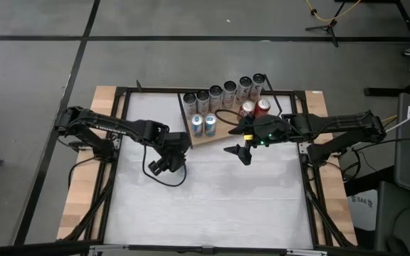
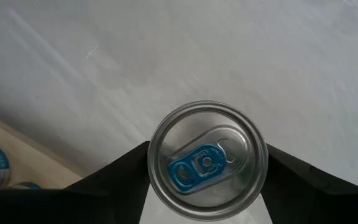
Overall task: Place canned beverage on shelf
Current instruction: Put the blue soda can on the shelf aligned with the other blue soda cans
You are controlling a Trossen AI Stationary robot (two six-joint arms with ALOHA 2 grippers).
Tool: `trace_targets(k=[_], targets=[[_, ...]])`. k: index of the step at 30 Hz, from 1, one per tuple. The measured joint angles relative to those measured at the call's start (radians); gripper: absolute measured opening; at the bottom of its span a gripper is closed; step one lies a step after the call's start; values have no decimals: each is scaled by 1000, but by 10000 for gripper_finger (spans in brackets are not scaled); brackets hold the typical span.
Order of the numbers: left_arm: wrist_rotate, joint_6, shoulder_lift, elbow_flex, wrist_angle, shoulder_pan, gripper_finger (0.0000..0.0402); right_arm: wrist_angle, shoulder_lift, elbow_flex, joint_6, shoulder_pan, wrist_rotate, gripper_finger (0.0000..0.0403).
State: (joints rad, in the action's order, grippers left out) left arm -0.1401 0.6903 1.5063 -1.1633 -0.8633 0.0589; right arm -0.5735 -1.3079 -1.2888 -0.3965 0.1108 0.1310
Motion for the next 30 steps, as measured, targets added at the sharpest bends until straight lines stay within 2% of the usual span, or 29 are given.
trace_targets(k=[8,16,23,30], targets=[[95,-8,-1,-1,20,0,264,0,0,0,0,0,0,347],[100,-11,-2,-1,21,0,265,0,0,0,0,0,0,347],[108,-210,-2,-1,20,0,266,0,0,0,0,0,0,347],[107,-269,-2,-1,20,0,266,0,0,0,0,0,0,347]])
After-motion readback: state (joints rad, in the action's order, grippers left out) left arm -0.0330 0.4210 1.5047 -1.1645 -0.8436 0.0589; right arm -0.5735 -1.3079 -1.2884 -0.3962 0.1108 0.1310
